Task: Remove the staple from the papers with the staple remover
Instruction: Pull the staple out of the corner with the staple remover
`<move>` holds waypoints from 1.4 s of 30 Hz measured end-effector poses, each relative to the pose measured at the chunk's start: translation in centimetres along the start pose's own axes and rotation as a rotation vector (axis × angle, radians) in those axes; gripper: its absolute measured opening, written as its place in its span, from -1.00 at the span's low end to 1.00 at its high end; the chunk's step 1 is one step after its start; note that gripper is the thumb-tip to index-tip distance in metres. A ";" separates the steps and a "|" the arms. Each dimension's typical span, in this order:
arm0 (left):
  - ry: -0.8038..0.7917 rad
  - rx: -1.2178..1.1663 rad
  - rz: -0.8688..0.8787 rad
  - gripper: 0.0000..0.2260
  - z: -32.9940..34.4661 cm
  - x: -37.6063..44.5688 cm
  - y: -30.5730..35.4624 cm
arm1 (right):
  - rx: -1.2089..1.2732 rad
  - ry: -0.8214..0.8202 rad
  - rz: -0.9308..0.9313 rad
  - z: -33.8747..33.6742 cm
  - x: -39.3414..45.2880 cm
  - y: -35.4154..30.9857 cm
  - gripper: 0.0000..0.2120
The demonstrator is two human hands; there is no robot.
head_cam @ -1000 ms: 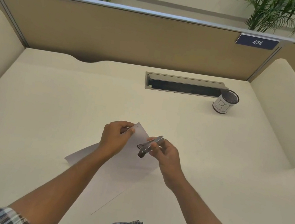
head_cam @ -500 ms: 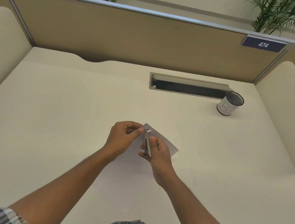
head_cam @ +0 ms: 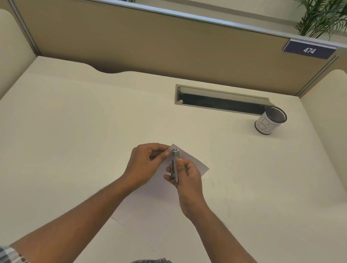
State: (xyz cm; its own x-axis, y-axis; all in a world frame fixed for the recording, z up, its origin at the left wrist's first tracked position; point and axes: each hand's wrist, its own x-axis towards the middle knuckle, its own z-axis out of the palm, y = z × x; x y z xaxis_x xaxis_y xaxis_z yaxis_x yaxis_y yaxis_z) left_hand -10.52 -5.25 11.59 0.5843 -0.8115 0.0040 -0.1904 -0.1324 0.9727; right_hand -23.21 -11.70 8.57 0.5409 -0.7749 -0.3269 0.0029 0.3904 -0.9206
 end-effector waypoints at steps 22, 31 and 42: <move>0.059 0.088 0.106 -0.80 0.0 -0.1 -0.4 | 0.094 -0.049 0.056 -0.1 0.2 -1.4 -0.74; 0.036 0.104 0.122 -0.82 0.2 -0.7 -0.5 | -0.215 -0.089 -0.134 -0.4 0.0 -0.8 -0.80; 0.029 0.173 0.180 -0.78 1.3 -1.6 -0.8 | -0.227 0.108 -0.190 1.1 0.4 -1.1 -0.64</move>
State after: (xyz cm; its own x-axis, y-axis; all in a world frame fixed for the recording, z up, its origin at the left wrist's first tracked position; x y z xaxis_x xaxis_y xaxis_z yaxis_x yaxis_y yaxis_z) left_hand -12.31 -4.60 10.50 0.5511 -0.8142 0.1824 -0.4239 -0.0849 0.9017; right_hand -22.04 -11.91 9.70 0.4561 -0.8766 -0.1537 -0.0989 0.1216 -0.9876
